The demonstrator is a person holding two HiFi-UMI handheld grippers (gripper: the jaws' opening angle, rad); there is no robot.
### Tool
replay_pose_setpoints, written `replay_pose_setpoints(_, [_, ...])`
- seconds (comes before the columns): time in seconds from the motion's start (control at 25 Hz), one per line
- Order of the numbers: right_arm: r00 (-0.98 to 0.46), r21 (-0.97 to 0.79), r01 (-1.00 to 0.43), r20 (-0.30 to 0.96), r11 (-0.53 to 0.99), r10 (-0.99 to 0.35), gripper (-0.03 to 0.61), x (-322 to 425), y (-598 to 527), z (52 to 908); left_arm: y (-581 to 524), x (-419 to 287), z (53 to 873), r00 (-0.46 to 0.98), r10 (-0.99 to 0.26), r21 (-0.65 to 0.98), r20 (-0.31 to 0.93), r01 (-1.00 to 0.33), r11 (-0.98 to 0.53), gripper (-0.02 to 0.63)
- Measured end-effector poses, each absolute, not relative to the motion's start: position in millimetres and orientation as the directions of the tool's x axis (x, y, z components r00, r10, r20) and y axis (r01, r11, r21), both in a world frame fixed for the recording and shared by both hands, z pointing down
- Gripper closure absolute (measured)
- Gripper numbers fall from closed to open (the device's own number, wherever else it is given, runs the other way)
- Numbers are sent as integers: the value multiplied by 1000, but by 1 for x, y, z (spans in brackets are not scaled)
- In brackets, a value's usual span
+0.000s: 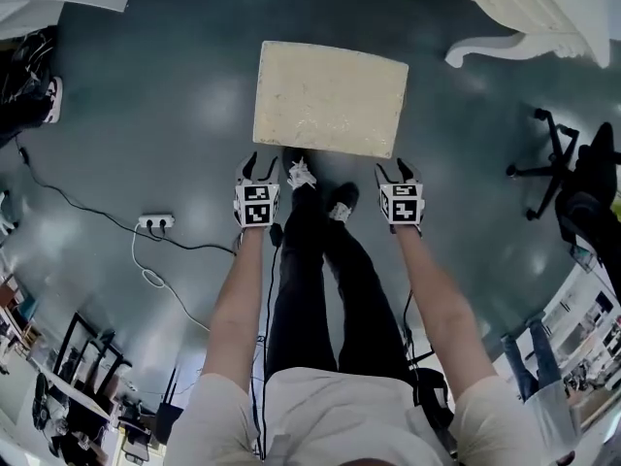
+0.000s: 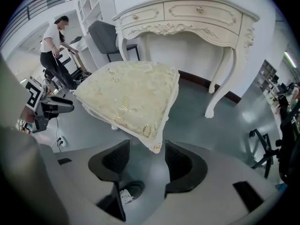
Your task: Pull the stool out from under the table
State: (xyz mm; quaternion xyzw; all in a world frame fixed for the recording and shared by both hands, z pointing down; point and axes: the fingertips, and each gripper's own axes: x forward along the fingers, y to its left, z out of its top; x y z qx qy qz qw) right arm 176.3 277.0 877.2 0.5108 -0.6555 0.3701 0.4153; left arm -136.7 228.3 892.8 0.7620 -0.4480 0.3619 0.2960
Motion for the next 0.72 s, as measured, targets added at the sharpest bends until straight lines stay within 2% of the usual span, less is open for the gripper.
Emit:
replay_pose_setpoints(0.48, [-149,-89,-982,908,166,-391,318,161,266,786,225,-121,803,367,-470,148,803,-886,-439,397])
replay_pose_setpoints(0.72, [-187,-82,-965,880,248,-437,318,151,255,735,229,-100,766,370,-417,138,830,-861,-490,399])
